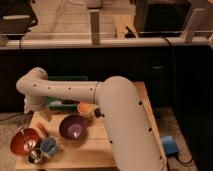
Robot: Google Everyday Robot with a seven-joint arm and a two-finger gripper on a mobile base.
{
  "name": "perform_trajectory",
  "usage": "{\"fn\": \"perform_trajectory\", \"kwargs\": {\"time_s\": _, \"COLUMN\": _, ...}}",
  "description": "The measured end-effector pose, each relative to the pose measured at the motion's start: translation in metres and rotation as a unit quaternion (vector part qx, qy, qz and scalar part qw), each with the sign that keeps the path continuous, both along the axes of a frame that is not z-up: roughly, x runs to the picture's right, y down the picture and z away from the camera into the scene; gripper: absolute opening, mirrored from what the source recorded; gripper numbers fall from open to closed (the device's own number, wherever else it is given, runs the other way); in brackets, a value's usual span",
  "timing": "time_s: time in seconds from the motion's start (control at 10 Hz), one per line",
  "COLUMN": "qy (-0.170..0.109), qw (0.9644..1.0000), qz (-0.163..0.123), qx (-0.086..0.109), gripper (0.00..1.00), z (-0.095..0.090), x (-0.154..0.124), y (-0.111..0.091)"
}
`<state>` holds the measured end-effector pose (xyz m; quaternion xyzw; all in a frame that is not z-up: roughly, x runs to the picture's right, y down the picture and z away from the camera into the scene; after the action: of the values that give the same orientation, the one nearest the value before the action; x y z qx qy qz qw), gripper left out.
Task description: Place pepper in metal cup
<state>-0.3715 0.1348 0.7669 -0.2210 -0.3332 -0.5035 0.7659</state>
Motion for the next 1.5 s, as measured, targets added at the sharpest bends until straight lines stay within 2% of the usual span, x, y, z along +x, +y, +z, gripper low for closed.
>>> {"fn": "perform_trajectory", "kwargs": {"time_s": 0.2, "qy": 0.013, "qw": 0.9996, "qz": -0.001, "qx": -0.027, "gripper": 0.8, "z": 0.012, "x": 0.003, "y": 0.011}}
{"fn": "perform_trajectory", "kwargs": {"time_s": 0.5, "qy": 0.03, "qw": 0.998, "qz": -0.015, "qx": -0.053, "gripper": 0.8, "z": 0.027, "x": 0.0, "y": 0.028}}
{"fn": "perform_trajectory", "kwargs": {"time_s": 1.0, "qy": 0.038, "qw": 0.9952, "qz": -0.042, "qx": -0.08, "gripper": 0.8, "z": 0.045, "x": -0.014, "y": 0.049}}
{"fn": "perform_trajectory", "kwargs": {"time_s": 1.5, "qy": 0.04, "qw": 0.992, "qz": -0.065, "qx": -0.1, "gripper": 0.8, "z": 0.052, "x": -0.024, "y": 0.067}}
